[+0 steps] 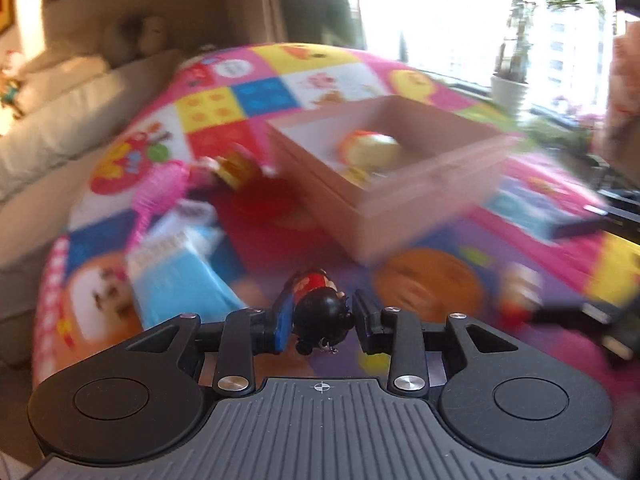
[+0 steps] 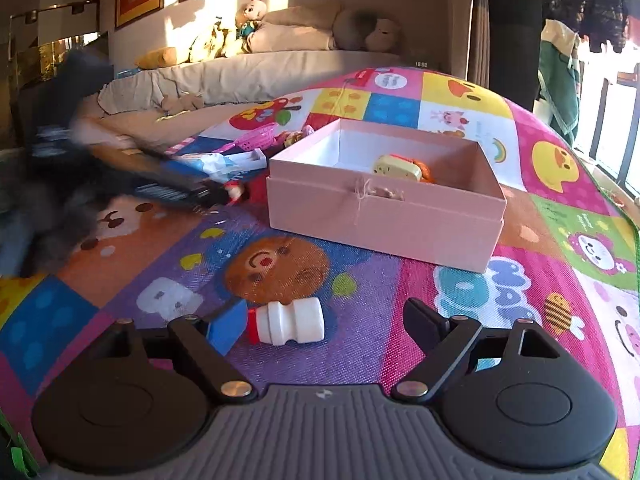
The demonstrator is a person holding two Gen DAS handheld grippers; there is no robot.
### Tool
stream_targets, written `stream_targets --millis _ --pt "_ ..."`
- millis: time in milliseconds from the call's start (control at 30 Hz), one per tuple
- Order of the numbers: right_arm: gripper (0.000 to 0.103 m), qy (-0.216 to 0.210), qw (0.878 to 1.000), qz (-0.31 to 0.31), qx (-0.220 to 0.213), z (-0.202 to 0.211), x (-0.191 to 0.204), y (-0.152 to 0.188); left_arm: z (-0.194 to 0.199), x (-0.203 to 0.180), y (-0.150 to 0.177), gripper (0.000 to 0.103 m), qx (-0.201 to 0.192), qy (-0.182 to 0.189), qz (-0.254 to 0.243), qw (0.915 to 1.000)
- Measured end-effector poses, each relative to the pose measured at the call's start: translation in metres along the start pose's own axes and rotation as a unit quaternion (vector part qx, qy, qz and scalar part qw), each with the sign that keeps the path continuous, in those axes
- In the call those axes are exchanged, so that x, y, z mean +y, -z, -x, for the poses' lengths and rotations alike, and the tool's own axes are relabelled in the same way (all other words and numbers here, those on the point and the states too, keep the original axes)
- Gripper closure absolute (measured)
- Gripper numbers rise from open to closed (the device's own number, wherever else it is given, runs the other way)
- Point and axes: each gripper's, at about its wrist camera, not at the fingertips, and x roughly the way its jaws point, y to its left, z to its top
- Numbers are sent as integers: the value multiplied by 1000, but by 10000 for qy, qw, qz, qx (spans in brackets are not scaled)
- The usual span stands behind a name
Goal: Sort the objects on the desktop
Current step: 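Grasp the black-red figure keychain with the left gripper while the right regrasps the bottle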
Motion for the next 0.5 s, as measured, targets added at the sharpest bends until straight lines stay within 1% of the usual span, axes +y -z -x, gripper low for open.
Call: stream_targets --millis 33,67,100,133,200,300,333,367,433,500 --pt "17 -1 10000 11 6 -1 1 0 8 -2 6 64 13 56 12 10000" --pt "16 -7 10000 29 5 -1 2 0 13 -3 12 63 16 3 16 10000" --pt "14 -21 10000 47 -2 -1 3 0 17 -2 16 60 10 -154 -11 9999" --pt "13 -36 10000 63 -7 -2 4 -1 19 0 20 55 -25 -443 -86 9990" --pt "11 -66 9999 101 -7 -2 7 -2 19 8 23 51 -36 -889 -151 9959" --pt "11 -92 9998 189 -11 -3 13 -4 17 24 26 48 68 -1326 -57 9911" --pt "11 -93 9997 213 -26 -2 14 -4 18 29 27 44 98 -1340 10 9909" --pt "10 -97 9997 224 -43 -1 16 -5 22 34 28 41 118 -1204 147 9925" --pt "7 -119 9997 202 -68 0 17 -5 30 41 30 24 61 -791 527 9955" --pt "5 -148 9997 200 -78 0 18 -5 32 42 31 16 0 -477 739 9961"
